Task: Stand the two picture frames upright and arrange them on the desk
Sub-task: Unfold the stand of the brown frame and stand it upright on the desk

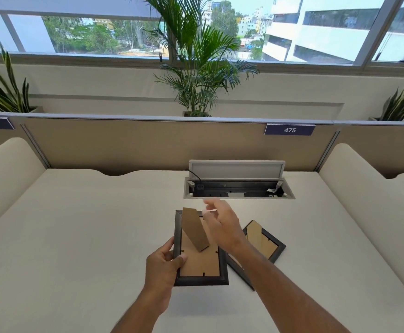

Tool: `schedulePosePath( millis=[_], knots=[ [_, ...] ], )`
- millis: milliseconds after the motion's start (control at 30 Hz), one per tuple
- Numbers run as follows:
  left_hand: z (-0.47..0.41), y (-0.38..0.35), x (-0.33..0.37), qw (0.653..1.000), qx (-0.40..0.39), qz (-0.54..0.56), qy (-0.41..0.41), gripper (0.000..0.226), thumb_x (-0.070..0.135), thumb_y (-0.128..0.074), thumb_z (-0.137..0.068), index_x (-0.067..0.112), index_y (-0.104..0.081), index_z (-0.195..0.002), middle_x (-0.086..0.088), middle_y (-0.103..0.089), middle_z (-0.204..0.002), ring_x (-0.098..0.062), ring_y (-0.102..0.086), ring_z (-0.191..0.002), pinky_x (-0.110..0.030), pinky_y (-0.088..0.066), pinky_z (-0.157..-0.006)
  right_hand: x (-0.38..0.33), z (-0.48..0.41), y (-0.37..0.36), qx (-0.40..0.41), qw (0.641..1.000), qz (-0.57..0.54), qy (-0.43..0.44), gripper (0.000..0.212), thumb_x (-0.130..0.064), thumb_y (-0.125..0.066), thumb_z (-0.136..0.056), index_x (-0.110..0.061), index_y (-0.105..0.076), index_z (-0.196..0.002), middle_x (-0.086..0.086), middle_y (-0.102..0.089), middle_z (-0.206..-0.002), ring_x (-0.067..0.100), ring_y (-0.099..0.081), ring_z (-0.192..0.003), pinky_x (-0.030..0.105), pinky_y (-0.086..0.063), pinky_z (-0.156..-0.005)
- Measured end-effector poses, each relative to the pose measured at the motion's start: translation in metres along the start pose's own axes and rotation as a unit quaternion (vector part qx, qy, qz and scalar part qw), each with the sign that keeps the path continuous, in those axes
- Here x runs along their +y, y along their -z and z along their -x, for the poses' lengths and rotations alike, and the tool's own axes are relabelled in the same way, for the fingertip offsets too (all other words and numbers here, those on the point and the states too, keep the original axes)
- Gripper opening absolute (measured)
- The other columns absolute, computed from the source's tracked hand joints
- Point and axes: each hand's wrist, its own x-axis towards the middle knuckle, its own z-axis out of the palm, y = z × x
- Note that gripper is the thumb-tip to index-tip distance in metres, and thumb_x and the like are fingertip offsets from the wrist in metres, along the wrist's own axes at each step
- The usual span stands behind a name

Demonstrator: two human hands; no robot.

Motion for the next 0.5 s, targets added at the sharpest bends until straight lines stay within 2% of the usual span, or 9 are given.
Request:
schedulePosePath(
  millis=[67, 133, 167, 200, 267, 333, 400, 500],
  knots=[
    [0.0, 0.002, 0.001, 1.0, 0.003, 0.004, -0.006, 0.055, 0.003, -0.069, -0.097, 0.026, -0.061, -0.146, -0.003, -0.085, -0.102, -0.033, -0.081, -0.094, -0.05, -0.068, -0.077, 0.001, -0.004, 0.009, 0.068, 0.997, -0.011, -0.044, 0.04, -0.036, -0.05, -0.104, -0.022, -0.057, -0.14, -0.001, -0.068, -0.116, 0.011, -0.064, -0.103, 0.038, -0.058, -0.094],
    [0.0, 0.003, 0.003, 1.0, 0.006, 0.001, -0.011, 0.054, 0.005, -0.068, -0.099, 0.025, -0.06, -0.148, -0.004, -0.084, -0.106, -0.035, -0.079, -0.098, -0.05, -0.068, -0.078, 0.005, -0.006, 0.019, 0.078, 0.989, 0.003, -0.123, 0.044, -0.038, -0.048, -0.105, -0.016, -0.056, -0.142, 0.002, -0.069, -0.122, 0.015, -0.064, -0.107, 0.031, -0.054, -0.09],
    [0.0, 0.004, 0.004, 1.0, 0.007, -0.001, -0.013, 0.054, 0.006, -0.068, -0.099, 0.025, -0.059, -0.149, -0.006, -0.083, -0.109, -0.036, -0.078, -0.099, -0.052, -0.068, -0.08, 0.007, -0.007, 0.023, 0.061, 0.985, 0.013, -0.16, 0.042, -0.042, -0.047, -0.106, -0.015, -0.058, -0.137, 0.004, -0.066, -0.124, 0.018, -0.062, -0.112, 0.034, -0.052, -0.093],
    [0.0, 0.005, 0.006, 1.0, 0.006, -0.001, -0.014, 0.055, 0.007, -0.068, -0.099, 0.025, -0.057, -0.15, -0.007, -0.082, -0.113, -0.037, -0.078, -0.101, -0.054, -0.068, -0.082, 0.01, -0.008, 0.026, 0.036, 0.982, 0.013, -0.187, 0.038, -0.045, -0.045, -0.106, -0.015, -0.062, -0.124, 0.006, -0.064, -0.116, 0.02, -0.061, -0.108, 0.036, -0.05, -0.092],
    [0.0, 0.006, 0.008, 1.0, -0.003, 0.003, -0.017, 0.056, 0.007, -0.069, -0.098, 0.026, -0.056, -0.149, -0.009, -0.081, -0.117, -0.038, -0.077, -0.104, -0.058, -0.066, -0.086, 0.009, -0.006, 0.031, -0.006, 0.973, -0.025, -0.23, 0.041, -0.048, -0.044, -0.106, -0.013, -0.061, -0.095, 0.006, -0.055, -0.086, 0.017, -0.054, -0.078, 0.032, -0.047, -0.071],
    [0.001, 0.006, 0.011, 1.0, -0.012, 0.005, -0.025, 0.053, 0.007, -0.07, -0.098, 0.029, -0.058, -0.144, -0.01, -0.081, -0.118, -0.038, -0.077, -0.105, -0.058, -0.065, -0.089, 0.006, -0.003, 0.034, -0.026, 0.953, -0.078, -0.292, 0.044, -0.049, -0.047, -0.105, -0.009, -0.065, -0.099, 0.004, -0.051, -0.072, 0.013, -0.042, -0.059, 0.026, -0.04, -0.055],
    [0.002, 0.005, 0.013, 0.999, -0.016, 0.0, -0.038, 0.048, 0.007, -0.07, -0.098, 0.034, -0.059, -0.137, -0.009, -0.08, -0.119, -0.037, -0.076, -0.106, -0.056, -0.065, -0.089, 0.006, 0.001, 0.036, -0.039, 0.936, -0.135, -0.322, 0.042, -0.049, -0.046, -0.106, -0.012, -0.066, -0.11, 0.004, -0.059, -0.068, 0.012, -0.04, -0.054, 0.028, -0.041, -0.056],
    [0.0, 0.006, 0.018, 0.998, -0.015, -0.015, -0.056, 0.045, 0.006, -0.069, -0.098, 0.035, -0.061, -0.131, -0.002, -0.082, -0.112, -0.032, -0.076, -0.106, -0.055, -0.065, -0.09, 0.002, 0.004, 0.04, -0.052, 0.914, -0.228, -0.331, 0.047, -0.054, -0.039, -0.107, -0.016, -0.064, -0.115, 0.003, -0.076, -0.069, 0.012, -0.046, -0.054, 0.03, -0.044, -0.06]
  ],
)
